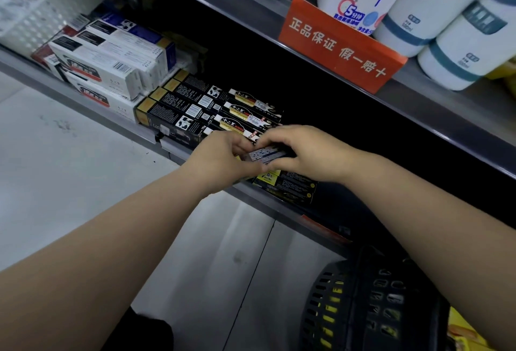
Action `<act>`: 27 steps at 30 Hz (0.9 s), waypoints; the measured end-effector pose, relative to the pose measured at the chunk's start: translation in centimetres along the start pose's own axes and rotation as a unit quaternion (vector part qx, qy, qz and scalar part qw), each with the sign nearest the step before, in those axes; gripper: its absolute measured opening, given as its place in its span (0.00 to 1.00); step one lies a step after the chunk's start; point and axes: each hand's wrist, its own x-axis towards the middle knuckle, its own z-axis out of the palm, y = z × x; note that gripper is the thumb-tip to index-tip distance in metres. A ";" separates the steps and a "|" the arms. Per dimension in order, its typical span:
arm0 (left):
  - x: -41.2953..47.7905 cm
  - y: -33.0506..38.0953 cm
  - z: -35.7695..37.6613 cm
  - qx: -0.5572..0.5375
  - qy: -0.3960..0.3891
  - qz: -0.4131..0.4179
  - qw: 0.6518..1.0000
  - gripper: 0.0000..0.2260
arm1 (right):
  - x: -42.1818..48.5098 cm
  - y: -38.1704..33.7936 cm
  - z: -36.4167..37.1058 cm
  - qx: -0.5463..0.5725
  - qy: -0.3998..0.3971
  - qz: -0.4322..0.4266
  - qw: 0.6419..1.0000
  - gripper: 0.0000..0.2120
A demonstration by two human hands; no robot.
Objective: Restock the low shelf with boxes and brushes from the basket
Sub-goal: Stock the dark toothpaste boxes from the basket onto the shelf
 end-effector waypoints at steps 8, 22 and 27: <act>-0.1 -0.8 -0.3 0.025 -0.020 0.011 0.999 0.16 | -0.9 8.8 0.2 -0.108 -0.077 0.323 0.937 0.20; -0.6 0.7 0.6 0.060 -0.072 0.024 0.995 0.11 | 2.6 12.6 6.4 -0.060 -0.127 0.320 0.937 0.25; -1.7 2.9 2.5 0.071 -0.087 0.062 0.992 0.09 | 0.7 8.7 2.3 -0.102 -0.127 0.275 0.947 0.23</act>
